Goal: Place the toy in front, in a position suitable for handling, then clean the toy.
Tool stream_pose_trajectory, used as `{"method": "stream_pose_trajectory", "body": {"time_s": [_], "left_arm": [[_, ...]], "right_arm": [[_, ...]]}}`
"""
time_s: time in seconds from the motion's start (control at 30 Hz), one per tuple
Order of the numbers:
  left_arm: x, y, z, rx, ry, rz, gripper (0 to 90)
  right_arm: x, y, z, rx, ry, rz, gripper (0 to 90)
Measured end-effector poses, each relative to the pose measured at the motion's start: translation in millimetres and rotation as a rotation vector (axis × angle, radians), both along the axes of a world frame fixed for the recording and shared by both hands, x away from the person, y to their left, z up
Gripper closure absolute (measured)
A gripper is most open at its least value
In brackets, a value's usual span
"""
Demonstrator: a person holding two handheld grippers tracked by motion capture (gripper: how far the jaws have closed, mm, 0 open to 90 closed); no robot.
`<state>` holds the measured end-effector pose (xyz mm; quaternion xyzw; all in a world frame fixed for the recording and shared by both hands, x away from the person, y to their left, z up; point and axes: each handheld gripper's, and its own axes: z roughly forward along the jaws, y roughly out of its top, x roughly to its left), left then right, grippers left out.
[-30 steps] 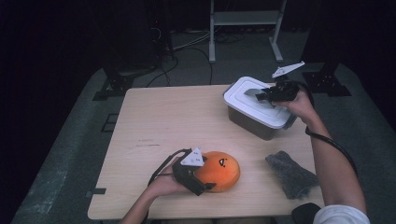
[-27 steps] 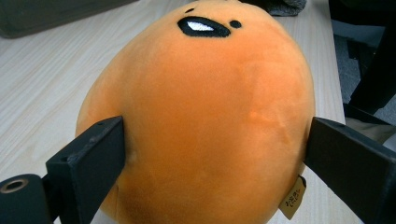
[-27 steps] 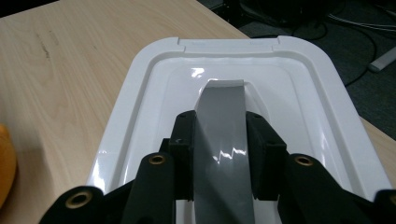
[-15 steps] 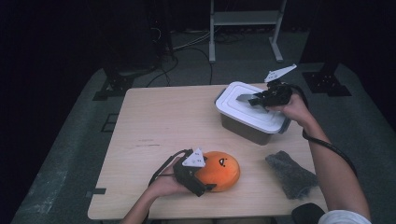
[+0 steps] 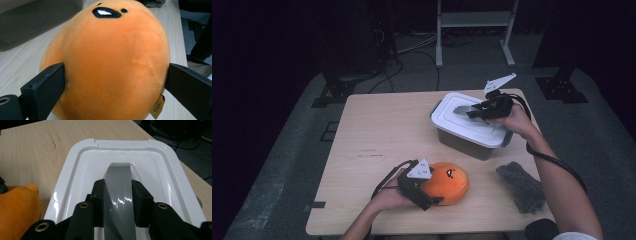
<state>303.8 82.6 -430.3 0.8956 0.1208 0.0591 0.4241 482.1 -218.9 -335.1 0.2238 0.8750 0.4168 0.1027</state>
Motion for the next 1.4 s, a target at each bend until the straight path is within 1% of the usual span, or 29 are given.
{"method": "stream_pose_trajectory", "body": {"time_s": [0.2, 0.3, 0.43, 0.63, 0.8, 1.03, 1.2, 1.4], "left_arm": [[-2.6, 0.3, 0.3, 0.013, -0.007, 0.006, 2.8], [-3.1, 0.8, 0.1, 0.014, -0.008, 0.008, 2.8], [-3.0, 0.4, -0.2, 0.012, -0.008, 0.009, 2.8], [-2.9, 0.8, -0.1, 0.013, -0.006, 0.009, 2.7], [-4.2, -0.1, 0.6, 0.025, -0.018, 0.01, 2.7], [-4.8, 1.1, -0.4, 0.021, -0.016, 0.012, 2.5], [-6.5, 1.3, -0.7, 0.022, -0.021, 0.019, 2.5], [-7.3, 2.6, -0.6, 0.027, -0.019, 0.022, 2.5]], "right_arm": [[-3.0, 9.5, 0.1, -0.007, -0.001, 0.009, 65.8], [-3.9, 11.9, 0.2, -0.007, -0.002, 0.009, 65.7], [-4.8, 14.2, 0.7, -0.019, -0.008, 0.014, 65.7], [-6.3, 18.9, 0.3, -0.016, -0.01, 0.019, 65.7], [-7.8, 27.3, 0.8, -0.025, -0.014, 0.035, 65.7], [-9.0, 36.2, 1.8, -0.039, -0.021, 0.061, 65.7], [-7.6, 43.4, 1.0, -0.032, -0.021, 0.077, 65.7], [-7.0, 53.3, 1.5, -0.038, -0.021, 0.109, 65.8]]}}
